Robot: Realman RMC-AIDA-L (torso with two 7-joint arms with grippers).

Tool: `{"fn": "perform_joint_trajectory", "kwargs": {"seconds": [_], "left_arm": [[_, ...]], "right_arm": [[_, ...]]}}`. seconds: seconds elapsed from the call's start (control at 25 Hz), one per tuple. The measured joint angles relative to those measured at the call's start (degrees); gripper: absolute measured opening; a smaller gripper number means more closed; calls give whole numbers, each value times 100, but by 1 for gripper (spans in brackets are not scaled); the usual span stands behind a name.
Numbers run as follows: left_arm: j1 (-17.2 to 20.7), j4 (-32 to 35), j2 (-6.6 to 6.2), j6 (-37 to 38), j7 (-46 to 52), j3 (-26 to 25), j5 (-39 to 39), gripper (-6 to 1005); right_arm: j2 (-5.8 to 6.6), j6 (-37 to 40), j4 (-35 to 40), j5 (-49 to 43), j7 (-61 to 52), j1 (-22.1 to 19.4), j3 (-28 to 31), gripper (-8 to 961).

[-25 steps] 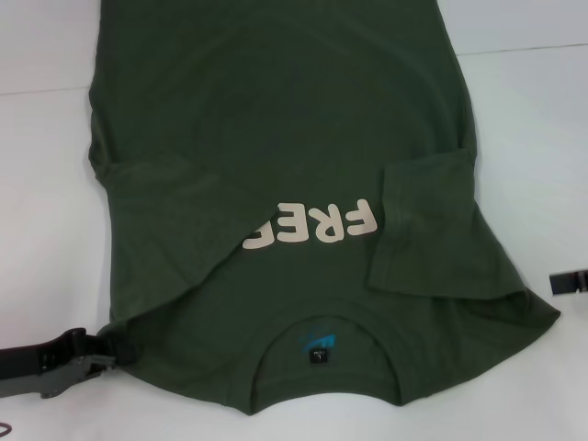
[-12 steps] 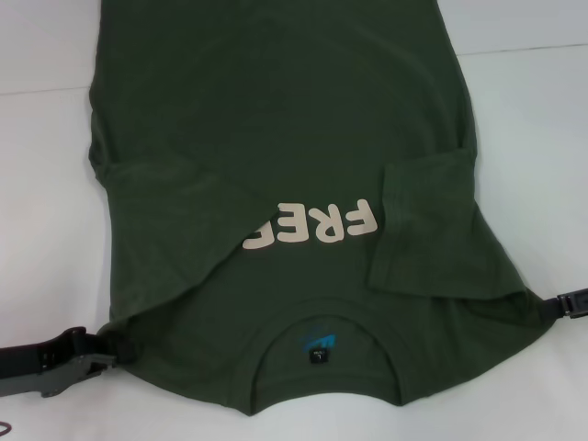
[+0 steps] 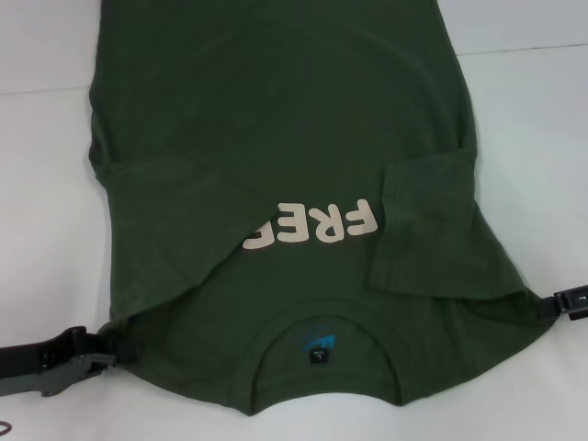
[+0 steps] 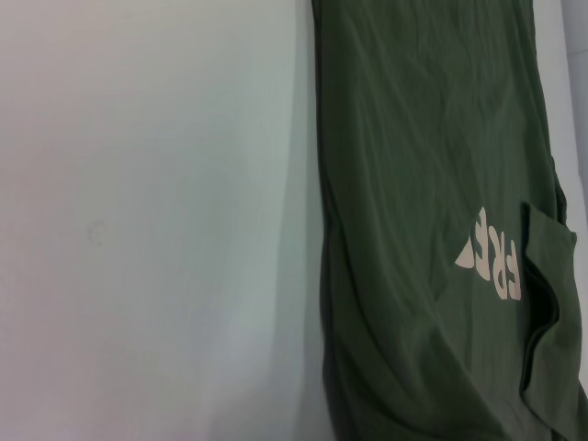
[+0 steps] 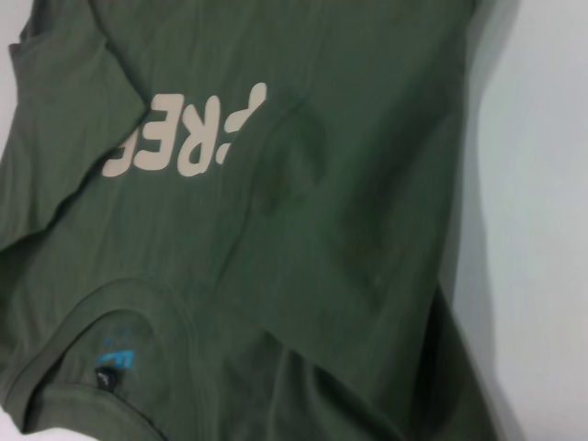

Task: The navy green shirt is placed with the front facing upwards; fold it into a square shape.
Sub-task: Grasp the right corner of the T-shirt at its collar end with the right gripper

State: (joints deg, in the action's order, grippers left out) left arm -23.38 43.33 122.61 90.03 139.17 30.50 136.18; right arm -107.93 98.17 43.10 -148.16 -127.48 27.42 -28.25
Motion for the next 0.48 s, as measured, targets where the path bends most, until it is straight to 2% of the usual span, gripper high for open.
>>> {"fn": "perform_joint_trajectory", "kwargs": {"seconds": [0.28,0.48], "left_arm": [[0,0,0,0,-8,0,10,21],[3,0,0,-4,-18,0,21,21]], "right_arm": [[-37,-89,-63,-3,-76,40,-50,894],[-7,-186,-259,-3,-90,97,-97,893]]}}
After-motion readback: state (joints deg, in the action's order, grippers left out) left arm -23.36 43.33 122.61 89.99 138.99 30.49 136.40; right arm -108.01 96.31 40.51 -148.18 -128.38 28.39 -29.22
